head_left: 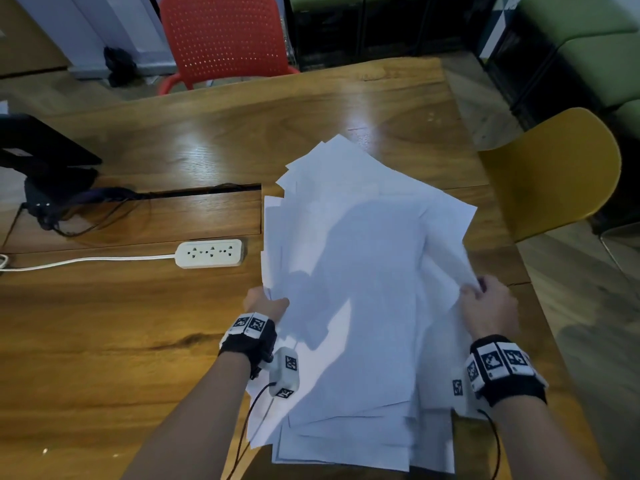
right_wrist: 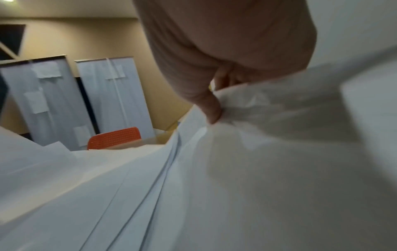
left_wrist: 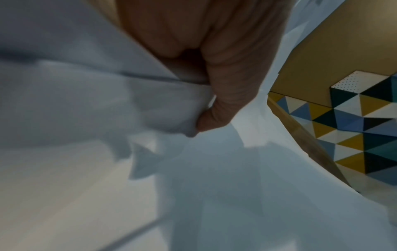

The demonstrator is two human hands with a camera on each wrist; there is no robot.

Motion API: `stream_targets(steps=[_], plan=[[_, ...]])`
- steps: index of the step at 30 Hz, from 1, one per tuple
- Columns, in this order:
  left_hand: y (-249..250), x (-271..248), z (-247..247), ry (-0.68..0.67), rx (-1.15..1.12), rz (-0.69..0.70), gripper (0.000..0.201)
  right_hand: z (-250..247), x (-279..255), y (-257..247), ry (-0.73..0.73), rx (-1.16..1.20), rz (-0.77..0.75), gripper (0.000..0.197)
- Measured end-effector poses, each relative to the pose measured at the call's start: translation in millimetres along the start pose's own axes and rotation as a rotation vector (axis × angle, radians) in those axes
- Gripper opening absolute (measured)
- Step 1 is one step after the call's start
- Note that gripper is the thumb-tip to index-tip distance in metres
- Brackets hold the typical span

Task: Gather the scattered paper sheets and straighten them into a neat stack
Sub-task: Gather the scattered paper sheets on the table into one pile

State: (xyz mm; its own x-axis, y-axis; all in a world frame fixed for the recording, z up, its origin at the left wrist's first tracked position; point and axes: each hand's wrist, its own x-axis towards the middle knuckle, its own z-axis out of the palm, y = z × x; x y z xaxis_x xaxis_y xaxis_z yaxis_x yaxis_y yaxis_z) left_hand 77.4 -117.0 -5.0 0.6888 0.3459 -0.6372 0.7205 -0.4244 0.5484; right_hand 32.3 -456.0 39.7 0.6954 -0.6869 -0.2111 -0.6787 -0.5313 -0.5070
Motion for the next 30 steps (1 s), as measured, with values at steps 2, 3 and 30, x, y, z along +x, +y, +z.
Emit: stream_targets(steps=[2, 3, 30], plan=[[-4, 1, -9, -0.003, 0.006, -0.002, 0.021, -17, -8, -15, 0.213, 0.083, -0.117, 0.011], [-6, 2, -14, -0.006, 0.007, -0.004, 0.026, -27, -12, -24, 0.284, 0.158, -0.194, 0.013], [-14, 24, -21, -0.024, 0.002, -0.077, 0.13, 83, -4, -36, -0.112, 0.089, 0.195, 0.053]])
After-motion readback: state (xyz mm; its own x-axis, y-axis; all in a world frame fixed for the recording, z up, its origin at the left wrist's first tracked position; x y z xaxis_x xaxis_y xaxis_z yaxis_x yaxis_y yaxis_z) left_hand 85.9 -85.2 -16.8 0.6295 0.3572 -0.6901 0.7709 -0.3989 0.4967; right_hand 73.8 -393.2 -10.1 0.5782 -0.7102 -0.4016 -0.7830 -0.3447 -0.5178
